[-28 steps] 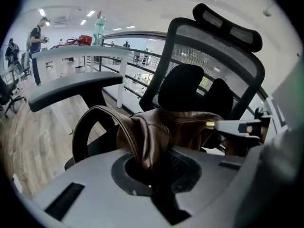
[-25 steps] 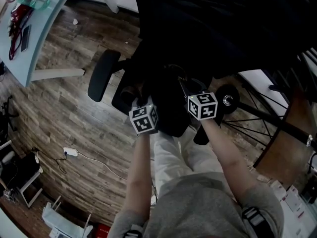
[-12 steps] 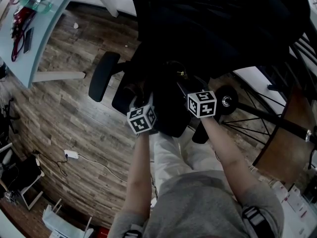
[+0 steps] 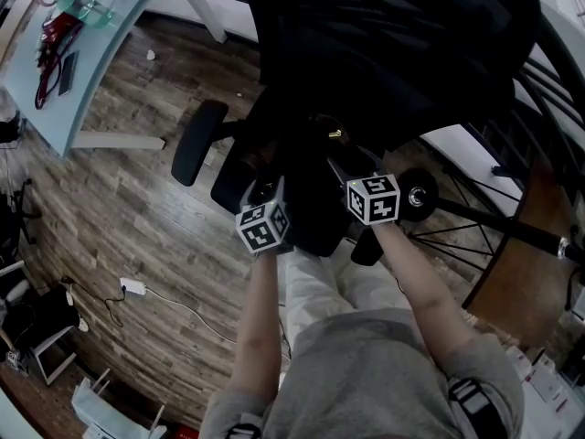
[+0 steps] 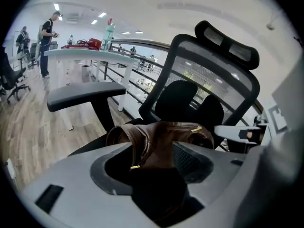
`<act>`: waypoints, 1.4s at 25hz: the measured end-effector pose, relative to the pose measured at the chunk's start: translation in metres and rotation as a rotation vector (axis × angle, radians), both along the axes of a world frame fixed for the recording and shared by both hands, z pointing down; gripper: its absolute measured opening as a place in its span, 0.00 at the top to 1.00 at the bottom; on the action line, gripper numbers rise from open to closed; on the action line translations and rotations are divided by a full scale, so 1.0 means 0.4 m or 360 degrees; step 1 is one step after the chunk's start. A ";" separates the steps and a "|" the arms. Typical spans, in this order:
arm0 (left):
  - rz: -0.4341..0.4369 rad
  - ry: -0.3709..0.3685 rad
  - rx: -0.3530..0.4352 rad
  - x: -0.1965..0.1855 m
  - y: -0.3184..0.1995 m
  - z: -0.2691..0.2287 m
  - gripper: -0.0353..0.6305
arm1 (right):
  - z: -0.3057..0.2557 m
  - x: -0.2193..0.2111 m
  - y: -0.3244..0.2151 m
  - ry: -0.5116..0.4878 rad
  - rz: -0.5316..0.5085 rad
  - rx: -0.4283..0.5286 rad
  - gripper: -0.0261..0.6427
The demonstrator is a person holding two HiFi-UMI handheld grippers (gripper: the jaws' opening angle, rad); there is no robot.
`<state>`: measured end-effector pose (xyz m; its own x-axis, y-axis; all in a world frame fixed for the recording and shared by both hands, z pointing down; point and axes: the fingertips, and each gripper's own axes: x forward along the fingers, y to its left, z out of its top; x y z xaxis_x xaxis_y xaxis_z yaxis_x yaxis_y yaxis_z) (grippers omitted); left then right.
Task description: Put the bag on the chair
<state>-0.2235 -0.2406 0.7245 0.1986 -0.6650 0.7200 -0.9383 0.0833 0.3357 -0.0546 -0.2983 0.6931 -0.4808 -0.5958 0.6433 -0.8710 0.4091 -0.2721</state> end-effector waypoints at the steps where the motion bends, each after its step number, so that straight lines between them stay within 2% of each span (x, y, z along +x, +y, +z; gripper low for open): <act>1: 0.0002 -0.0007 0.0007 0.002 0.004 -0.011 0.59 | -0.010 -0.004 0.005 -0.0001 -0.0010 0.0006 0.60; 9: -0.0082 0.0006 0.0086 0.022 0.051 -0.120 0.59 | -0.129 -0.004 0.069 -0.0047 -0.0056 0.0088 0.61; 16: -0.0152 -0.0006 0.0181 0.050 0.093 -0.239 0.72 | -0.247 0.015 0.112 -0.0127 -0.0065 0.0152 0.80; 21: -0.0169 -0.0042 0.0283 0.078 0.129 -0.325 0.84 | -0.324 0.025 0.150 -0.0127 -0.0103 0.0241 0.90; 28: -0.0170 -0.0050 0.0338 0.102 0.167 -0.403 0.90 | -0.407 0.039 0.200 -0.0188 -0.0112 0.0298 0.93; 35: -0.0106 -0.0068 0.0351 0.112 0.179 -0.448 0.91 | -0.466 0.053 0.209 -0.0223 -0.0133 0.0356 0.95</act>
